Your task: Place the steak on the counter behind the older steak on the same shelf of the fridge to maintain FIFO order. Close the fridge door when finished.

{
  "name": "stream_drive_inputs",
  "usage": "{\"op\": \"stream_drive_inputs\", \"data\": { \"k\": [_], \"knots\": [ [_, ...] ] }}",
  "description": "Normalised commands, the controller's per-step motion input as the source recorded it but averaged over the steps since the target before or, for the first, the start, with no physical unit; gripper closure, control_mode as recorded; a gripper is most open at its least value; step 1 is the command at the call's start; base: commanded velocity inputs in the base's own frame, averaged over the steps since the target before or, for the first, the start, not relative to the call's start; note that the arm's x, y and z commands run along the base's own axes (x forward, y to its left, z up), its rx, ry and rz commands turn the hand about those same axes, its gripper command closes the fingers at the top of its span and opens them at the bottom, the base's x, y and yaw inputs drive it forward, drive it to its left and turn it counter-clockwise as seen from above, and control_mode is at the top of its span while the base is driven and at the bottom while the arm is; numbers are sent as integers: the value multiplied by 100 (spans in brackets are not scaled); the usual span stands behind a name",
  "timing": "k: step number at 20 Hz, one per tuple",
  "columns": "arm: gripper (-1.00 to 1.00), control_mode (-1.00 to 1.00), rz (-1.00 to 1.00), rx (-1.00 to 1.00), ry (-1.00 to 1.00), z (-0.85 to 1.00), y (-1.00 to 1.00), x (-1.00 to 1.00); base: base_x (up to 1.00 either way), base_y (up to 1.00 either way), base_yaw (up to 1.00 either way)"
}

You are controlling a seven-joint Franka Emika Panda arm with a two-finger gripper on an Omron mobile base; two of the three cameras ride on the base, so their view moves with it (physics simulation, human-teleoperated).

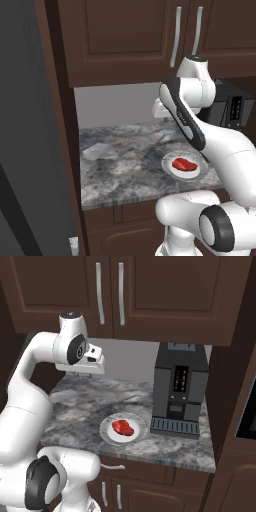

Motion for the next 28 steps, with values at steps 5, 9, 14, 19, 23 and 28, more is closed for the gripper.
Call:
{"op": "stream_drive_inputs", "data": {
  "k": [5,9,14,19,23,28],
  "knots": [
    [-100,-100,0,0,-1,-25,0,-28,0,0,0],
    [-100,-100,0,0,-4,-77,-16,-23,0,0,0],
    [-100,-100,0,0,1,-67,-43,-8,0,0,0],
    [-100,-100,0,2,3,-66,-82,0,0,0,0],
    [-100,-100,12,0,-5,-43,-59,0,0,0,0],
    [-100,-100,29,0,0,-21,-33,0,0,0,0]
  ]
}}
